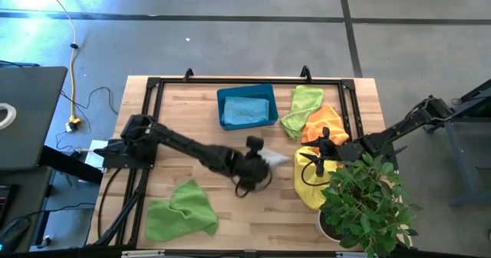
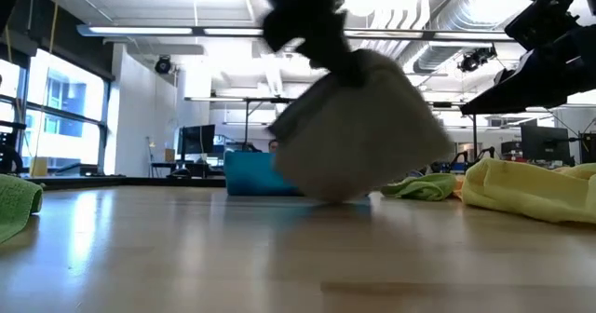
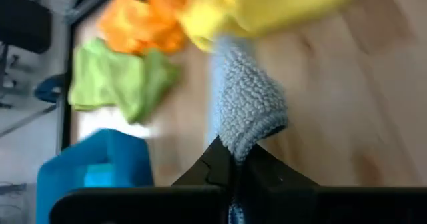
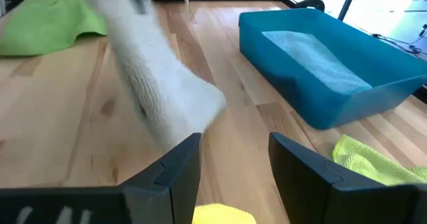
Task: Fold microfiber towels
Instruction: Stack the gray microfiber cloth on the blue microfiber cloth in the blue bin
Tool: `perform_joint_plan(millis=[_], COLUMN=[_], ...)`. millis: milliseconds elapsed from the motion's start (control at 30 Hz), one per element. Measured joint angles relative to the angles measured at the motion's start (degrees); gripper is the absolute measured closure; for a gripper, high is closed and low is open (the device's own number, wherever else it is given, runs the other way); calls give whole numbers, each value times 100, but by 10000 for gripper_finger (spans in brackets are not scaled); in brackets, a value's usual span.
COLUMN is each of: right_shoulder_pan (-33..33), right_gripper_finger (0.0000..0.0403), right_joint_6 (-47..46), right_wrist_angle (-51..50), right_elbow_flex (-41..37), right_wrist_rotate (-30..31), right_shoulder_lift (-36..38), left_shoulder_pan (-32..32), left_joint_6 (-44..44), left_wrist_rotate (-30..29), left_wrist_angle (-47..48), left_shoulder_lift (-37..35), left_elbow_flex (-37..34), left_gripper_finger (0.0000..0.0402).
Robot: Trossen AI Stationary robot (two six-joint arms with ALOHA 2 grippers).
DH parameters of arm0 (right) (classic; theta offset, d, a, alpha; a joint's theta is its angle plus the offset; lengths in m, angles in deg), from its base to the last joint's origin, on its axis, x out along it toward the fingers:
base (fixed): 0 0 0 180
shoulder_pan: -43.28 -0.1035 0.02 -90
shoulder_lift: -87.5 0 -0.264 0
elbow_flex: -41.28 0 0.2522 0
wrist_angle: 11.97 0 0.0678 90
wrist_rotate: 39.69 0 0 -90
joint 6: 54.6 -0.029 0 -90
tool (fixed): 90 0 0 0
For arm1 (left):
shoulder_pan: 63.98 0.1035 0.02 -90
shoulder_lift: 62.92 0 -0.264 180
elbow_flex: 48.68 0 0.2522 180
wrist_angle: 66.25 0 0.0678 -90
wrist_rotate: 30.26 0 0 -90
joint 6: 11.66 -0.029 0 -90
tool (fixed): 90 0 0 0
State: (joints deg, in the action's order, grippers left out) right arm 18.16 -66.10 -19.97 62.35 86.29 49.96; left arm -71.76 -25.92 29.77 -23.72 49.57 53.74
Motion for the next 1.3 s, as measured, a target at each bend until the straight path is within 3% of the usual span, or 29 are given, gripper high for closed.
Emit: perform_joint_plan(millis=[233, 400, 600, 967, 1300], right_shoulder_pan=[0, 0, 0, 0, 0], right_gripper_finger=[236, 236, 236, 236, 236], right_joint_6=[1, 1, 1, 1, 1], right_wrist_angle=[-50, -62, -63, -63, -63], right_elbow_flex=[0, 0, 0, 0, 0], right_wrist_rotate=[0, 0, 0, 0, 0], right_shoulder_lift=[2, 2, 2, 2, 2], left_shoulder_pan=[1079, 1918, 2733, 3583, 3906], left_joint_6=[-86, 551, 1405, 2355, 2587], left_wrist_rotate=[859, 1972, 2575, 2608, 2123], left_wrist_angle=[-985, -1357, -1180, -651, 289], left_shoulder_lift=[-35, -35, -35, -35, -35], left_elbow_flex=[44, 44, 20, 20, 20], left_gripper_finger=[400, 400, 400, 392, 388])
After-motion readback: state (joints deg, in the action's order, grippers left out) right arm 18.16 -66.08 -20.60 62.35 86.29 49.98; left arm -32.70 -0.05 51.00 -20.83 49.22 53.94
